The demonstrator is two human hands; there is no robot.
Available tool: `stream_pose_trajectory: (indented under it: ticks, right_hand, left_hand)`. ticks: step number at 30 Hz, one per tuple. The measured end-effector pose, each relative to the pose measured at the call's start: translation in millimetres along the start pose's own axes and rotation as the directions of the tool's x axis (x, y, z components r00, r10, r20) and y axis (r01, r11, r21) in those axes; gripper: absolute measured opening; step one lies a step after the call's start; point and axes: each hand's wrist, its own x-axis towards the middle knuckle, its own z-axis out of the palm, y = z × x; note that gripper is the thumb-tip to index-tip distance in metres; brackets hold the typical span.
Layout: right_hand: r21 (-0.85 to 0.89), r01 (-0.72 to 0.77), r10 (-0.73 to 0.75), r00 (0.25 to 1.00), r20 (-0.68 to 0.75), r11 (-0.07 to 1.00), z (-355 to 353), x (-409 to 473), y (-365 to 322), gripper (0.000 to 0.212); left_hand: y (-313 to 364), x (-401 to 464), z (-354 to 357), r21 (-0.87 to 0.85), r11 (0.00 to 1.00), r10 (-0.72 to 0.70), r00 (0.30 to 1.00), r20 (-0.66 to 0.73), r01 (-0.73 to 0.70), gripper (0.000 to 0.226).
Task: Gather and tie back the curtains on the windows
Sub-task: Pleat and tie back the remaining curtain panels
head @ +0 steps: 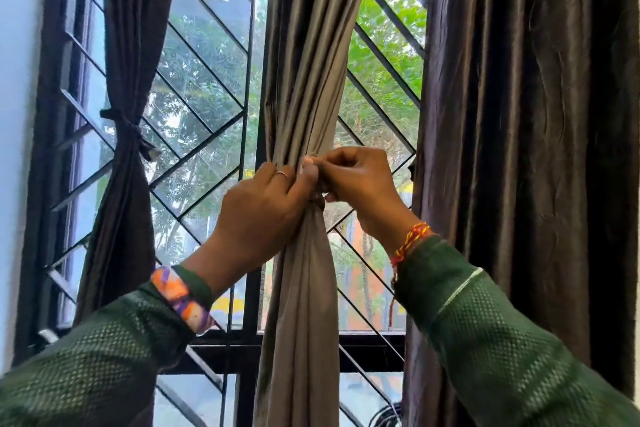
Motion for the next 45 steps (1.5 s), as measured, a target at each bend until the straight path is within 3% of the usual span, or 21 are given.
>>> stream_pose_trajectory:
  ticks: [3, 5, 7, 9, 12, 14, 16, 17, 19, 20, 22, 25, 28, 31, 33, 36, 40, 43, 45]
  right_hand:
    - [0.115, -0.129, 0.123, 0.990, 0.062, 0.985, 1, 3, 0, 0.018]
    - [0.257, -0.219, 0.192, 0.973, 0.126, 0.941, 1, -1, 3, 0.017]
    - [0.280, -0.234, 0.209, 0.971, 0.116, 0.931, 0, -11, 11, 0.019]
    - [0.241, -0.264, 0.230, 0.960, 0.159, 0.934, 3, -29, 22, 0.017]
    - [0.230, -0.339, 0.259, 0.913, 0.316, 0.912, 11, -54, 35, 0.013]
    - [0.208, -0.317, 0.237, 0.911, 0.337, 0.925, 13, -55, 43, 0.019]
    - [0.207, -0.307, 0.231, 0.917, 0.325, 0.929, 13, -55, 48, 0.022]
    - [0.230, -0.312, 0.230, 0.918, 0.323, 0.922, 11, -56, 52, 0.022]
    - [0.305, -0.333, 0.223, 0.912, 0.344, 0.892, 9, -60, 57, 0.022]
    - [0.325, -0.329, 0.212, 0.914, 0.346, 0.887, 8, -62, 57, 0.021]
    - [0.294, -0.283, 0.189, 0.932, 0.309, 0.913, 9, -62, 60, 0.018]
    - [0.076, -0.150, 0.137, 0.979, 0.152, 0.986, 10, -54, 67, 0.017]
    - [-0.160, -0.078, 0.089, 0.994, 0.061, 0.984, 8, -44, 71, 0.014]
    - [-0.224, -0.124, 0.163, 0.973, 0.165, 0.967, 6, -33, 64, 0.005]
    - [-0.251, -0.166, 0.228, 0.943, 0.243, 0.954, 1, -24, 58, 0.003]
    - [-0.367, -0.127, 0.221, 0.949, 0.225, 0.922, -13, -11, 53, 0.009]
    - [-0.528, -0.015, 0.129, 0.975, 0.180, 0.849, -11, -7, 57, 0.011]
    - [-0.685, 0.120, 0.038, 0.977, 0.211, 0.719, -2, -3, 60, 0.011]
    - [-0.728, 0.165, 0.055, 0.962, 0.268, 0.665, -6, 5, 58, 0.015]
  left_hand:
    - [-11, -2, 2, 0.089, 0.986, 0.144, 0.990, 0.000, -0.144, 0.022]
    - [-13, 2, -2, 0.129, 0.975, 0.162, 0.976, 0.146, -0.181, 0.019]
    - [-10, 12, -14, 0.146, 0.980, 0.077, 0.931, 0.356, -0.137, 0.009]
    - [-4, 20, -22, 0.151, 0.986, -0.017, 0.853, 0.522, -0.073, 0.016]
    - [9, 37, -20, 0.153, 0.988, -0.116, 0.775, 0.622, 0.026, 0.023]
    - [17, 43, -20, 0.134, 0.989, -0.143, 0.715, 0.684, 0.069, 0.022]
    - [17, 38, -16, 0.062, 0.973, -0.186, 0.591, 0.785, 0.223, 0.018]
    - [14, 34, -14, -0.018, 0.927, -0.194, 0.522, 0.831, 0.374, 0.020]
    - [5, 26, -8, -0.201, 0.697, -0.131, 0.397, 0.908, 0.689, 0.022]
    - [2, 23, -7, -0.258, 0.589, -0.093, 0.381, 0.920, 0.766, 0.024]
    - [-2, 19, -8, -0.318, 0.486, -0.036, 0.382, 0.924, 0.814, 0.031]
    - [-6, 8, -15, -0.380, 0.354, 0.014, 0.401, 0.916, 0.855, 0.036]
    - [-7, -15, -12, -0.471, 0.184, -0.025, 0.483, 0.875, 0.863, 0.035]
    - [3, -32, -6, -0.545, 0.023, -0.178, 0.540, 0.823, 0.838, 0.017]
    - [6, -36, -3, -0.577, -0.017, -0.246, 0.556, 0.794, 0.817, 0.017]
    - [-4, -39, -1, -0.593, -0.073, -0.336, 0.540, 0.772, 0.802, 0.019]
    - [-13, -49, 6, -0.556, 0.038, -0.311, 0.539, 0.783, 0.830, 0.016]
    - [-21, -39, 16, -0.477, 0.339, -0.269, 0.569, 0.777, 0.811, 0.017]
    - [-29, -23, 20, -0.404, 0.550, -0.225, 0.595, 0.772, 0.731, 0.021]
